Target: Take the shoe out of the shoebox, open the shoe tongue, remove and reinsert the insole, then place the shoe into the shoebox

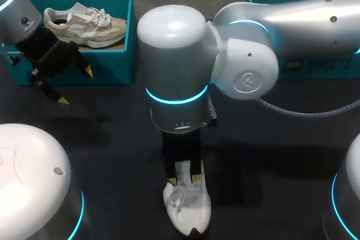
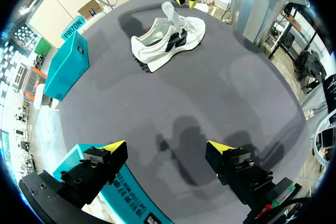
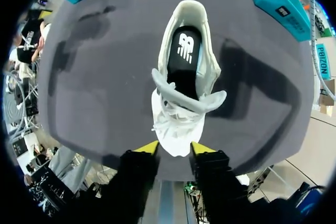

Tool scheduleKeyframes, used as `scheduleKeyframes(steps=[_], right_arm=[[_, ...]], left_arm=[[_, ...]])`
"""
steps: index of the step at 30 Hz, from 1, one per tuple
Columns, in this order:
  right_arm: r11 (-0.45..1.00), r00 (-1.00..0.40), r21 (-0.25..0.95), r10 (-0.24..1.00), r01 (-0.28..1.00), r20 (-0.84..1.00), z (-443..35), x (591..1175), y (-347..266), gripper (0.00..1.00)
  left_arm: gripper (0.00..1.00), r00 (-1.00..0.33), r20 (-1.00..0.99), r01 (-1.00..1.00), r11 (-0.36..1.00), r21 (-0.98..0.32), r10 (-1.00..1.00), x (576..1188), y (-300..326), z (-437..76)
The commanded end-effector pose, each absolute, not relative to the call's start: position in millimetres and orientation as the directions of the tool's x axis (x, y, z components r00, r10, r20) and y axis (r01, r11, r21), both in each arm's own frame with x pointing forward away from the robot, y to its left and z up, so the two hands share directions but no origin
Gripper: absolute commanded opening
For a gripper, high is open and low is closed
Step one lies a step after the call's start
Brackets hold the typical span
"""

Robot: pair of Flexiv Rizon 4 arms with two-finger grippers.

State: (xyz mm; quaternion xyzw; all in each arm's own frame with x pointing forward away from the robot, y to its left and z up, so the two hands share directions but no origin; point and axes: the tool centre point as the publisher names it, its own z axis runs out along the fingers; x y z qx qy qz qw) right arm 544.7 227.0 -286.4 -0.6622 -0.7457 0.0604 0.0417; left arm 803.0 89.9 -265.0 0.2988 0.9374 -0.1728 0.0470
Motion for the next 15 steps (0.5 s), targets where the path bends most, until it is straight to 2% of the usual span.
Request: scheduleKeyframes(steps=[1,8,15], right_arm=[[-0.524,0.513,-0.087,0.850,0.847,-0.120,-289,538,234,0.27],[-0.509,0.500,-0.088,0.860,0.857,-0.100,-296,551,228,0.29],[-0.494,0.484,-0.088,0.868,0.865,-0.111,-307,577,220,0.27]], left_arm=[[1.00,-0.817,-0.187,0.576,0.763,-0.294,0.545,803,90,-264],[1.00,-0.817,-0.187,0.576,0.763,-0.294,0.545,803,90,-264],[1.00,-0.817,-0.187,0.576,0.763,-0.294,0.545,803,90,-264]])
